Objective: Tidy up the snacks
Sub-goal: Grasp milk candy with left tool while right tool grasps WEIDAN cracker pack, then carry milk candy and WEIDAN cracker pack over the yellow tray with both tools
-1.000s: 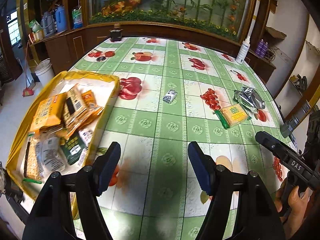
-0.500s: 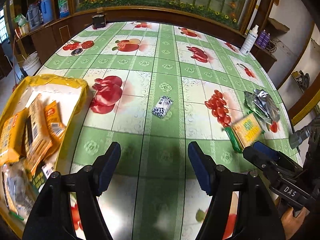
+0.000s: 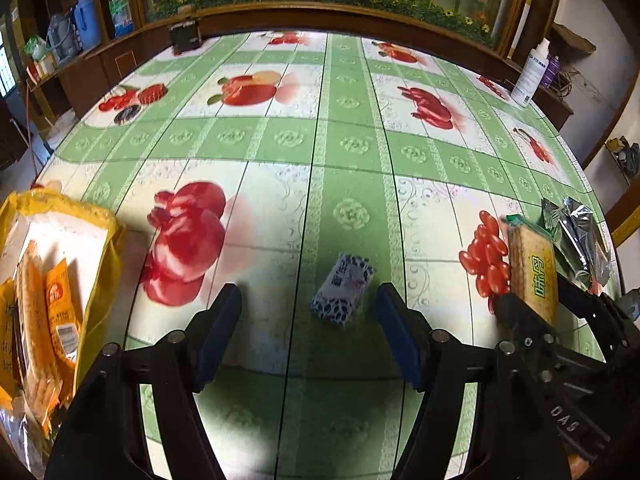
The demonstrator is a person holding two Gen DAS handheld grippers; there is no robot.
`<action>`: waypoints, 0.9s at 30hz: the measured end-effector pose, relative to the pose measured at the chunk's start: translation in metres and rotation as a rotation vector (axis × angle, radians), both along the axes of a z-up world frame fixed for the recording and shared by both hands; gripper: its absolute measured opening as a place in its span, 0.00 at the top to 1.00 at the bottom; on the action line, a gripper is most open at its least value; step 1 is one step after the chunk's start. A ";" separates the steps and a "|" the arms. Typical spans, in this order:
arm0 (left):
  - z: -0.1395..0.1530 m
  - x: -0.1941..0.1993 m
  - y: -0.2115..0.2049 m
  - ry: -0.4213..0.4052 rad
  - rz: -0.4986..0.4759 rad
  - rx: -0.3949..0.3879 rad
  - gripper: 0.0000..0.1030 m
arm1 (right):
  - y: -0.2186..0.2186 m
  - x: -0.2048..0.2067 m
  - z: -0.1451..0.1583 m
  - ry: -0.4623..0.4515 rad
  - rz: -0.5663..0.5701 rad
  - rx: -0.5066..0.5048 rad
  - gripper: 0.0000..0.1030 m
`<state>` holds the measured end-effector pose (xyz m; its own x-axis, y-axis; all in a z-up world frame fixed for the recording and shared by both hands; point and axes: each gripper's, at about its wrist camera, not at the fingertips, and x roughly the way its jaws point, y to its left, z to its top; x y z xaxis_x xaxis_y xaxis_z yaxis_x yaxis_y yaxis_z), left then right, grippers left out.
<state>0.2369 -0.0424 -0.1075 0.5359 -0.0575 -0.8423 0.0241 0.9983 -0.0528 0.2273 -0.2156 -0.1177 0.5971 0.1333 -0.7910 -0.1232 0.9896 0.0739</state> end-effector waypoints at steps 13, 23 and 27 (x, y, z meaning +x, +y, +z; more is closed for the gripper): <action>0.009 -0.020 0.002 -0.037 -0.065 -0.077 0.84 | -0.011 -0.020 0.005 -0.027 0.062 0.005 0.54; 0.045 -0.078 0.030 -0.115 0.002 -0.097 0.84 | -0.024 -0.060 0.035 -0.064 0.128 0.266 0.54; 0.055 -0.102 0.041 -0.143 0.049 -0.069 0.84 | -0.027 -0.079 0.047 -0.072 0.174 0.410 0.54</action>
